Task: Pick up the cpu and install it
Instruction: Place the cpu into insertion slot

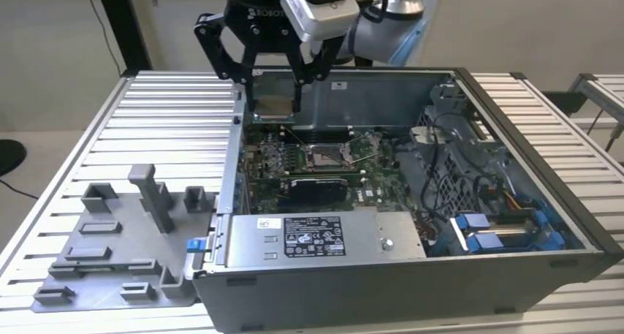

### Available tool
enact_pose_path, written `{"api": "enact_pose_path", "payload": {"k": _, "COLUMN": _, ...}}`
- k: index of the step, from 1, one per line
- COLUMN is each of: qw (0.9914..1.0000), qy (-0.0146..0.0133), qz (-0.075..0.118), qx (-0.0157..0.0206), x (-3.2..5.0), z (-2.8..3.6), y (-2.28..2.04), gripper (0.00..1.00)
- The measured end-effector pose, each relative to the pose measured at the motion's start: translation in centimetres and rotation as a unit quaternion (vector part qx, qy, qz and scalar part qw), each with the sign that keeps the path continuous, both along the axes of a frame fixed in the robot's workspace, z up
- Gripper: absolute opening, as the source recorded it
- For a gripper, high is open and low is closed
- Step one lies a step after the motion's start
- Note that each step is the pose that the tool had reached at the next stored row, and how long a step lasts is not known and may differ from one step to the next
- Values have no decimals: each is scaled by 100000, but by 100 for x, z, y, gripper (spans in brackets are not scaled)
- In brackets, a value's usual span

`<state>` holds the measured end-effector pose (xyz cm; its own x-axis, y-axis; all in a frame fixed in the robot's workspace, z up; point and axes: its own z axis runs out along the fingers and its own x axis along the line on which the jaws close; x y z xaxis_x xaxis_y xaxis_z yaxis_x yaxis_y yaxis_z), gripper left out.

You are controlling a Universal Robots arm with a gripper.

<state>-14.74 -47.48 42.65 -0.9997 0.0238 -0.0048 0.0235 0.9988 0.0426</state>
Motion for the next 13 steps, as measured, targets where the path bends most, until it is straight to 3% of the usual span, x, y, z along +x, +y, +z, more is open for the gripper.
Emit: {"api": "enact_pose_path", "payload": {"k": 13, "qw": 100000, "qy": 64, "qz": 12, "qx": 0, "x": 590, "z": -4, "y": 0, "gripper": 0}}
